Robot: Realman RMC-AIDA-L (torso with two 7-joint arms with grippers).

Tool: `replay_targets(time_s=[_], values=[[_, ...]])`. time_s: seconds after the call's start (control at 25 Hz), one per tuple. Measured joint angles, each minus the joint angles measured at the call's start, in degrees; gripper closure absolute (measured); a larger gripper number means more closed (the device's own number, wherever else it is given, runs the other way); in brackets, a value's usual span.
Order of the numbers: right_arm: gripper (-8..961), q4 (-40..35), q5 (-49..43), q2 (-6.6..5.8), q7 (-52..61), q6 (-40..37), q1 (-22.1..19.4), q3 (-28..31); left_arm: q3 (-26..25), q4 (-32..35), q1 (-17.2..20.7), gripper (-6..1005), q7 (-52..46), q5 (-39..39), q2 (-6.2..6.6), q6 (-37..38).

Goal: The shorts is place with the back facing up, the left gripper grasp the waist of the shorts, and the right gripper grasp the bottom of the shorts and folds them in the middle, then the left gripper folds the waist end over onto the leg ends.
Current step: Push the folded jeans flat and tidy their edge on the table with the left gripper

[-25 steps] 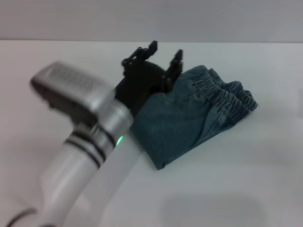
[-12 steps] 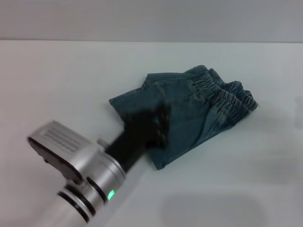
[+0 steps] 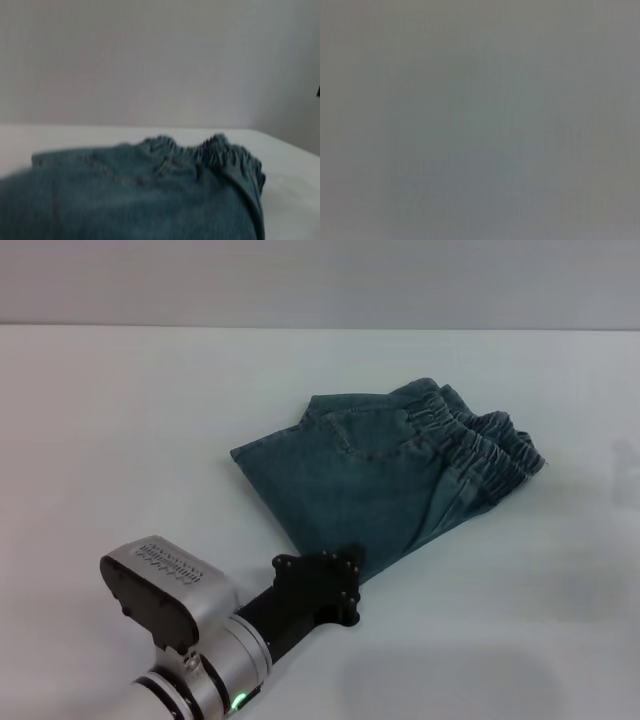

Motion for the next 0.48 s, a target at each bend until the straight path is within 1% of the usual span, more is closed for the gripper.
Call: replay_targets(time_s=[0.2, 0.24, 0.32, 0.48], values=[[953, 0.1, 0.0, -0.03, 0.2, 0.4, 0.2, 0.0, 0.0, 1.3, -0.9, 999, -2.2, 0.0, -0.08, -1.1], [953, 0.1, 0.0, -0.03, 0.2, 0.6, 0.2, 0.0, 0.0, 2.1, -1.5, 998, -3.1, 0.0, -0.16, -1.3], [953, 0.2, 0.1, -0.03, 0.2, 0.9, 0.2, 0.0, -0.2, 5.0, -4.2, 997, -6.5, 0.0, -0.22, -1.7], [953, 0.3, 0.2, 0.01, 0.3, 1.8, 0.0, -0.4, -0.3, 7.1, -6.1, 993, -9.0, 0.0, -0.09, -1.4]])
